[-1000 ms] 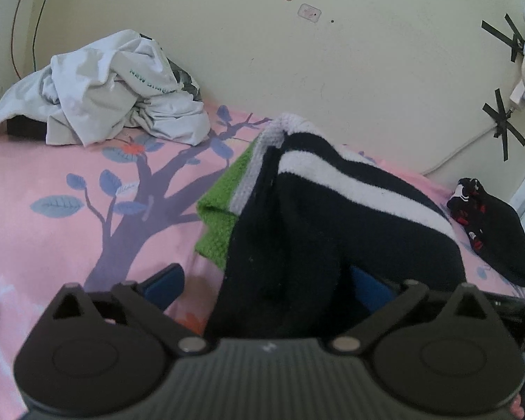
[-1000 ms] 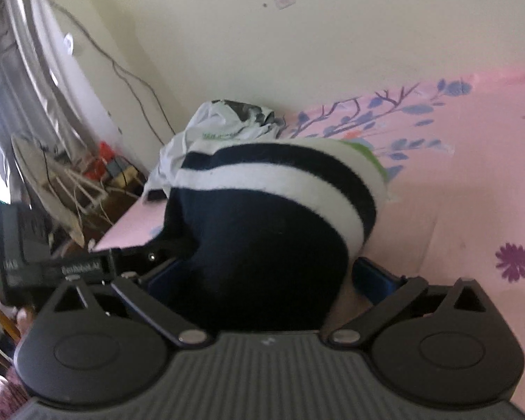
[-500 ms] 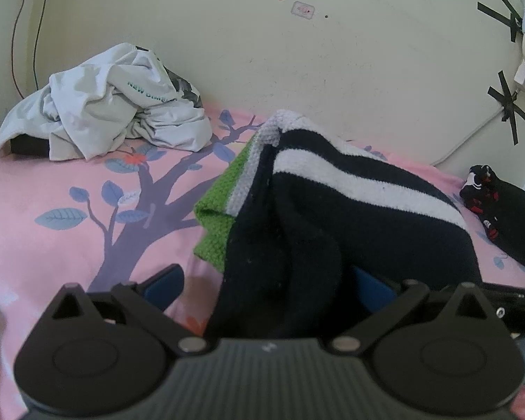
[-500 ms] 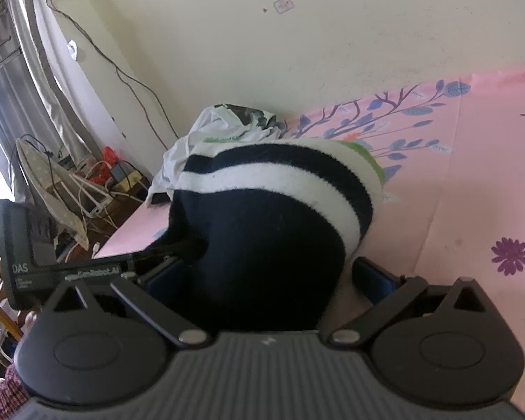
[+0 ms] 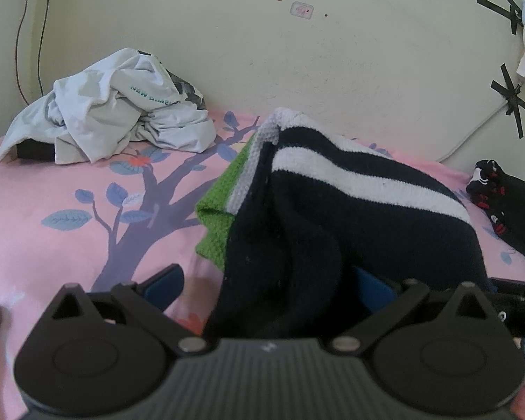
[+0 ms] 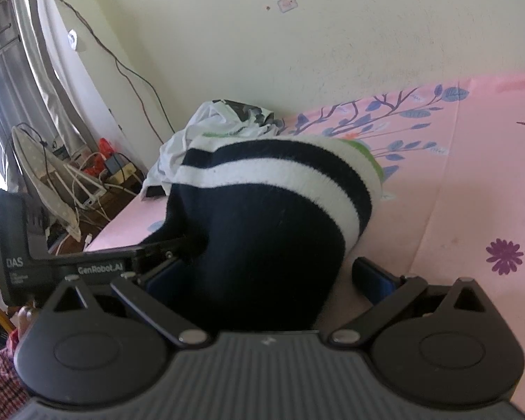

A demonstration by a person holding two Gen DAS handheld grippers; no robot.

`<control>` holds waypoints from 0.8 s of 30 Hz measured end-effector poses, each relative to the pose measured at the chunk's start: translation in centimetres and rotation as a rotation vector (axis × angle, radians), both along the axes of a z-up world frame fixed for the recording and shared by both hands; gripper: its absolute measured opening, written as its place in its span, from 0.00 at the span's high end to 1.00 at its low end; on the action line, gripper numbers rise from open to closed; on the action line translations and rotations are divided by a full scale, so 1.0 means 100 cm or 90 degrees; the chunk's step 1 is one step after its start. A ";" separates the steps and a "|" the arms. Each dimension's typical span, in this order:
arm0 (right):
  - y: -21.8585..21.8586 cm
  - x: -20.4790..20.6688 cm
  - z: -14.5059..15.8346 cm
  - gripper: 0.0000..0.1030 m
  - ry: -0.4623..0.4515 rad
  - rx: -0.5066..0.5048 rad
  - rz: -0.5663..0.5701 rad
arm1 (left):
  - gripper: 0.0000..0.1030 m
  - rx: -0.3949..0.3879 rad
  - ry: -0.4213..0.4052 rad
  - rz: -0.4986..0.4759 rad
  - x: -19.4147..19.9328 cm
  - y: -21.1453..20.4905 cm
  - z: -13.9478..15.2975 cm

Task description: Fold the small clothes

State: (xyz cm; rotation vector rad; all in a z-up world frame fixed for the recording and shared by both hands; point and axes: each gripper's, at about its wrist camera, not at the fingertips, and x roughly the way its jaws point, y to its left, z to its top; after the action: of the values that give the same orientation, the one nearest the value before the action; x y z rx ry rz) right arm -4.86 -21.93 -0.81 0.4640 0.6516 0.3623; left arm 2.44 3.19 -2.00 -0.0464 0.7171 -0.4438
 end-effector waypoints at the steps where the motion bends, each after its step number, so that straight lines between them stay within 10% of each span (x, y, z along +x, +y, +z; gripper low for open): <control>1: 0.000 0.000 0.000 0.06 0.000 -0.001 0.000 | 0.00 0.000 0.001 0.000 0.000 0.000 0.000; 24: 0.000 0.000 0.000 0.06 0.000 -0.007 0.000 | 0.00 0.051 -0.047 0.004 -0.013 -0.006 0.003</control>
State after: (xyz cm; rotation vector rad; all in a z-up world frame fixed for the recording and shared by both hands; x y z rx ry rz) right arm -4.83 -21.88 -0.83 0.4536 0.6536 0.3581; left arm 1.15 2.59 -1.67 0.0437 0.6608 -0.4084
